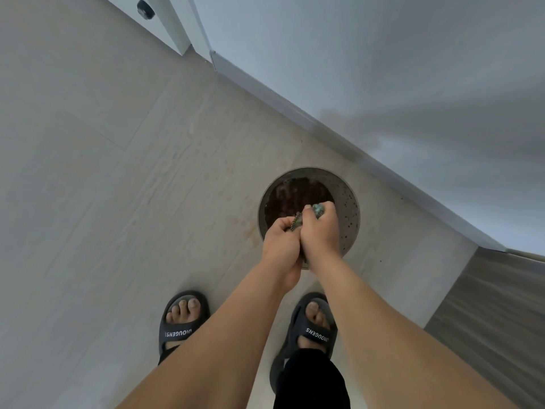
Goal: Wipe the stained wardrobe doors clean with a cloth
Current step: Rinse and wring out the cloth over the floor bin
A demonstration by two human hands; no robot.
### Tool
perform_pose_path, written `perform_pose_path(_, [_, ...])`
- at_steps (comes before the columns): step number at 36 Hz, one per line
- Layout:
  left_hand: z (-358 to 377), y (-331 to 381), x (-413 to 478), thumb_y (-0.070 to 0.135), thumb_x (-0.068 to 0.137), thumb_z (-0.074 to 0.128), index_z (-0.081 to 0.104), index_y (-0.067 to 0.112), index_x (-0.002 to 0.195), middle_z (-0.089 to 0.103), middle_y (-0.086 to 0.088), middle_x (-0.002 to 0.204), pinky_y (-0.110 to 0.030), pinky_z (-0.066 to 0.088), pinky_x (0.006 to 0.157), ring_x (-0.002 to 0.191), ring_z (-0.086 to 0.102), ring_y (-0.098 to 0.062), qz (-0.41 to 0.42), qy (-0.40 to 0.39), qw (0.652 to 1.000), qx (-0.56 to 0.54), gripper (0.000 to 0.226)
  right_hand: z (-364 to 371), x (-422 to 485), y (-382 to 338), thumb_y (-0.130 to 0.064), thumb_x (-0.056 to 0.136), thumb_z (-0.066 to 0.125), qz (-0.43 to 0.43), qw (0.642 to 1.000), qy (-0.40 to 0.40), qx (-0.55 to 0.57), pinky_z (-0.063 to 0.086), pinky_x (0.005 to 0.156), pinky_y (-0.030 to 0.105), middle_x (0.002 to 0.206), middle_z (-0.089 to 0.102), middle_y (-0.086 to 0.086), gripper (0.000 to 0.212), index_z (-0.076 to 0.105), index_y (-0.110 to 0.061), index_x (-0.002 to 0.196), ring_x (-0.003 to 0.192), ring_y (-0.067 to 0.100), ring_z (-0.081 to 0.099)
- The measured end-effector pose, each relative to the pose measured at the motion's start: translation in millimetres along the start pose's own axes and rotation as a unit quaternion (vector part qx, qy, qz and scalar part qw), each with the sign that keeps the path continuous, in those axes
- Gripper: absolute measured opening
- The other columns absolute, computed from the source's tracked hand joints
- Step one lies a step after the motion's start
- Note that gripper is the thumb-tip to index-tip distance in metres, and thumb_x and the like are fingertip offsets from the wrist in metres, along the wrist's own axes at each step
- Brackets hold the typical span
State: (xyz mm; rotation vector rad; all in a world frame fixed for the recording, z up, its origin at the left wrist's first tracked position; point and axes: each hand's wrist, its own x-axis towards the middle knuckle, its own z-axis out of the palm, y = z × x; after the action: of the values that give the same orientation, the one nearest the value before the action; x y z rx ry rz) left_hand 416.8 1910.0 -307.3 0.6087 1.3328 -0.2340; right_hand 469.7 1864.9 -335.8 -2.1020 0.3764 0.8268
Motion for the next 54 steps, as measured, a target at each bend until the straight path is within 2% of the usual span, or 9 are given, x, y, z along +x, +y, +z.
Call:
perform_pose_path(4, [-3.5, 0.0, 10.9, -0.002, 0.105, 0.051, 0.065, 0.009, 0.114, 0.073, -0.02, 0.116, -0.049, 0.058, 0.099, 0.112, 0.069, -0.035, 0.019, 0.005, 1.0, 0.022, 0.02, 13.7, 28.1, 5.6, -0.019, 0.101, 0.049, 0.065, 0.997, 0.024, 0.031, 0.049, 0.071, 0.034, 0.093, 0.061, 0.006, 0.01, 0.052, -0.011, 0.104, 0.084, 0.021, 0.061])
perform_pose_path(15, [6.6, 11.1, -2.9, 0.017, 0.112, 0.042, 0.055, 0.026, 0.136, 0.053, 0.021, 0.108, -0.01, 0.036, 0.069, 0.09, 0.048, 0.011, 0.114, 0.043, 0.969, 0.217, 0.029, 29.9, 74.5, 14.9, -0.037, 0.099, 0.053, 0.04, 0.997, 0.056, -0.03, 0.051, 0.075, 0.037, 0.088, 0.067, 0.003, 0.023, 0.054, -0.013, 0.1, 0.081, 0.024, 0.064])
perform_pose_path(20, [3.2, 20.6, -6.1, 0.028, 0.113, 0.043, 0.038, 0.029, 0.158, 0.047, 0.009, 0.15, -0.033, 0.042, 0.11, 0.13, 0.048, -0.009, 0.07, 0.031, 0.975, 0.208, 0.046, 30.4, 69.5, 35.9, -0.029, 0.097, 0.057, -0.163, 0.934, -0.051, -0.314, 0.043, 0.08, 0.038, 0.117, 0.049, 0.005, 0.016, 0.044, -0.02, 0.095, 0.103, 0.028, 0.049])
perform_pose_path(24, [0.7, 21.3, -4.9, 0.03, 0.112, 0.044, 0.038, 0.027, 0.159, 0.042, 0.005, 0.16, -0.038, 0.036, 0.119, 0.146, 0.04, -0.017, 0.033, 0.037, 0.982, 0.181, 0.047, 42.1, 76.7, 46.2, -0.027, 0.094, 0.057, -0.119, 0.879, -0.097, -0.451, 0.044, 0.1, 0.046, 0.147, 0.036, 0.011, 0.033, 0.049, -0.021, 0.126, 0.131, 0.036, 0.04])
perform_pose_path(34, [3.3, 14.7, -1.5, 0.038, 0.11, 0.046, 0.044, 0.023, 0.156, 0.054, -0.002, 0.147, -0.038, 0.042, 0.115, 0.133, 0.052, -0.02, -0.034, 0.047, 0.994, 0.094, 0.048, 18.0, 53.3, 23.0, -0.021, 0.096, 0.059, 0.066, 0.994, -0.075, -0.047, 0.055, 0.07, 0.038, 0.091, 0.068, 0.006, 0.01, 0.059, -0.011, 0.096, 0.085, 0.024, 0.067])
perform_pose_path(41, [5.4, 6.6, 18.2, 0.059, 0.088, 0.06, 0.059, 0.021, 0.142, 0.073, -0.008, 0.126, -0.045, 0.06, 0.098, 0.111, 0.074, -0.026, -0.1, 0.027, 0.994, -0.045, 0.066, -44.1, -14.8, -14.3, -0.002, 0.092, 0.06, 0.097, 0.956, -0.132, 0.245, 0.06, 0.086, 0.048, 0.126, 0.069, 0.002, 0.024, 0.061, -0.011, 0.07, 0.109, 0.029, 0.069])
perform_pose_path(46, [5.3, 12.9, 8.5, 0.034, 0.108, 0.054, 0.064, 0.004, 0.136, 0.074, -0.017, 0.12, -0.038, 0.063, 0.078, 0.107, 0.075, -0.029, -0.113, -0.026, 0.988, -0.1, 0.043, -52.7, -46.0, -22.9, -0.002, 0.08, 0.061, 0.034, 0.964, -0.155, 0.215, 0.052, 0.099, 0.05, 0.13, 0.066, 0.011, 0.03, 0.051, -0.013, 0.054, 0.127, 0.028, 0.059])
perform_pose_path(51, [2.1, 6.6, 7.0, 0.007, 0.108, 0.05, 0.064, 0.015, 0.139, 0.072, -0.017, 0.13, -0.028, 0.06, 0.074, 0.096, 0.075, -0.019, -0.099, -0.055, 0.986, -0.126, 0.036, -34.1, -51.7, -1.0, -0.003, 0.073, 0.047, -0.059, 0.976, -0.184, 0.099, 0.02, 0.123, 0.043, 0.15, 0.047, -0.019, 0.013, 0.042, 0.0, 0.062, 0.148, -0.002, 0.023])
perform_pose_path(54, [-3.3, 2.3, 3.9, -0.008, 0.104, 0.043, 0.059, 0.025, 0.145, 0.072, -0.014, 0.129, -0.031, 0.062, 0.082, 0.11, 0.075, -0.023, -0.085, -0.058, 0.984, -0.143, 0.055, -21.6, -48.0, 13.8, -0.012, 0.076, 0.043, -0.049, 0.976, -0.171, 0.128, 0.029, 0.12, 0.042, 0.138, 0.053, -0.029, 0.019, 0.059, -0.002, 0.075, 0.146, -0.001, 0.03])
